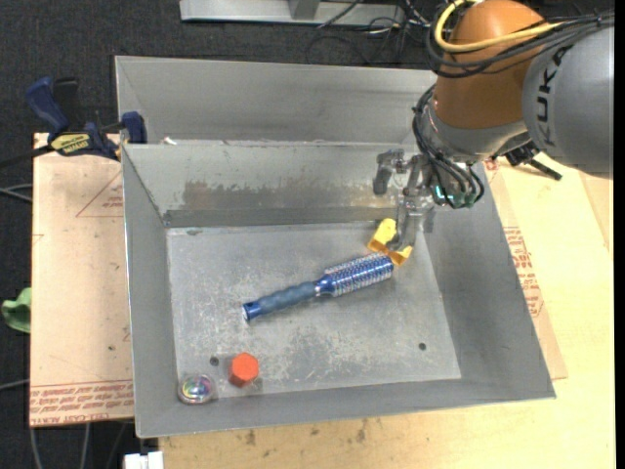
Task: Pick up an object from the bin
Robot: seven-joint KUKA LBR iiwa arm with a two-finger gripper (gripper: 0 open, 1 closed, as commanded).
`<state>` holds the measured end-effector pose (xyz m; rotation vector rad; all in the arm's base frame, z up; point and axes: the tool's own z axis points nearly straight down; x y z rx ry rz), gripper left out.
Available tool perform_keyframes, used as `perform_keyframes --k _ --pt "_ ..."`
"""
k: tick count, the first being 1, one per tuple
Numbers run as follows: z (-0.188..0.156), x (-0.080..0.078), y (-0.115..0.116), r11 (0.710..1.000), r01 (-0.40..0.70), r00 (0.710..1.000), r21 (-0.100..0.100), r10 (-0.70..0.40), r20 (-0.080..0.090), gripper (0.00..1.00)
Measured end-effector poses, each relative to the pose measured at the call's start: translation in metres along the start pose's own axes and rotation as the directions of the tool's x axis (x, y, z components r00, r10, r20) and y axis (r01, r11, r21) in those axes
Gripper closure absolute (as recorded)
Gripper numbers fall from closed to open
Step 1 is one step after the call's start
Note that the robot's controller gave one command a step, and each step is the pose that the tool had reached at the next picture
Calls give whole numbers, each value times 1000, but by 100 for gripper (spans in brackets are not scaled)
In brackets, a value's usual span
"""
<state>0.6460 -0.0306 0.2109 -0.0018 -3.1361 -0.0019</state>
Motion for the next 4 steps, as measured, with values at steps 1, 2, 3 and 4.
perform_keyframes --k 1,2,3,4 --pt "89 91 34 997 71 997 -1 -71 -7 0" --pt "144 43 69 997 71 997 -1 -71 9 0" --pt "142 44 67 998 68 998 0 -68 7 100" --pt "-30 14 47 994 108 994 3 -108 17 100"
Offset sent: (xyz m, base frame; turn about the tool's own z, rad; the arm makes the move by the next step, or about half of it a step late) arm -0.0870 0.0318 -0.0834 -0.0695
